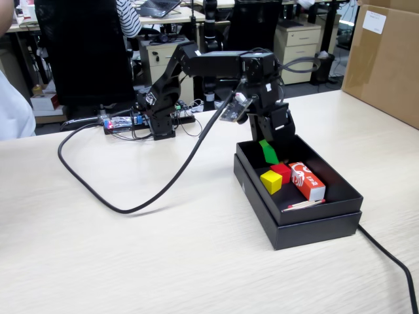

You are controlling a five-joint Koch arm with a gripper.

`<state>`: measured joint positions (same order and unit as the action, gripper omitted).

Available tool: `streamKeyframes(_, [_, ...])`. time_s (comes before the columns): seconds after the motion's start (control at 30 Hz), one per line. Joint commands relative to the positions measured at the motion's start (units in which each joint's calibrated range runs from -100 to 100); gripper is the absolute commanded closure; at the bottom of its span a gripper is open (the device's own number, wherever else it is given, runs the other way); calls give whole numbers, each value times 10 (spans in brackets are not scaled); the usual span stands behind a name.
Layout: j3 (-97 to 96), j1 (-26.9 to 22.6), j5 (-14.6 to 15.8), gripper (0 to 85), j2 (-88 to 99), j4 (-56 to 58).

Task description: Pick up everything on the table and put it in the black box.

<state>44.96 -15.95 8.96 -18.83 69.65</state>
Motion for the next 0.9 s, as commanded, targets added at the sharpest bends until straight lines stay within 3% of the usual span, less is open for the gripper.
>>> streamKeyframes(0.0, [45, -2, 3, 846, 4, -4])
streamKeyframes(0.1, [36, -2, 8, 834, -2, -4])
streamKeyframes(0.23, [0, -3, 8, 595, 13, -3])
streamKeyframes(0.4, [-32, -4, 8, 424, 85, -3])
streamKeyframes(0.67, [-109, 5, 6, 388, 394, -4])
streamKeyframes(0.87, [-276, 56, -18, 372, 671, -22])
